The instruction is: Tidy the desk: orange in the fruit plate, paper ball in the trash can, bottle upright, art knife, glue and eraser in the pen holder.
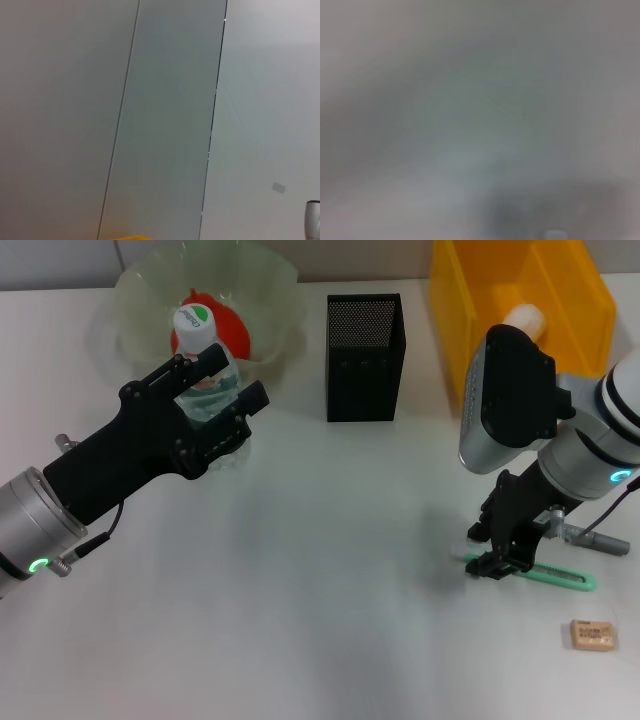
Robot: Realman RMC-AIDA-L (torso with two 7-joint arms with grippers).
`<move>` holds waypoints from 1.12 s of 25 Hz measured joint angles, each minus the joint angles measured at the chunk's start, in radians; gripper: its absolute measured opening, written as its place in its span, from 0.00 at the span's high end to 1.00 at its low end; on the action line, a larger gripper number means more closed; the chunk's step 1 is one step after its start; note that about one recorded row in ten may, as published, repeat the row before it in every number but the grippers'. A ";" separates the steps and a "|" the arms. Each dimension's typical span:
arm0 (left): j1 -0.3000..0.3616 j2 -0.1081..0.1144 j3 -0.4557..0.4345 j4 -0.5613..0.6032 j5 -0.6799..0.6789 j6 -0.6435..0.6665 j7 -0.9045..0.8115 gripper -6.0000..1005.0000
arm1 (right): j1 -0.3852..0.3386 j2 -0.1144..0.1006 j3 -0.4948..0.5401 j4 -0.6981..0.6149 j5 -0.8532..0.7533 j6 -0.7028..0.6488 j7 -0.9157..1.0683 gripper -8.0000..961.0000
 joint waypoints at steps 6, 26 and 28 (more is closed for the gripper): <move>0.002 0.002 0.000 0.000 0.000 0.006 0.000 0.34 | 0.009 0.000 0.001 0.008 0.000 0.000 0.010 0.66; 0.006 0.003 0.000 0.004 -0.001 0.021 0.000 0.34 | -0.031 -0.005 0.216 -0.056 0.177 0.015 -0.063 0.81; 0.007 0.003 -0.003 0.004 -0.003 0.023 0.000 0.34 | -0.065 -0.005 0.302 -0.091 0.266 0.048 -0.099 0.81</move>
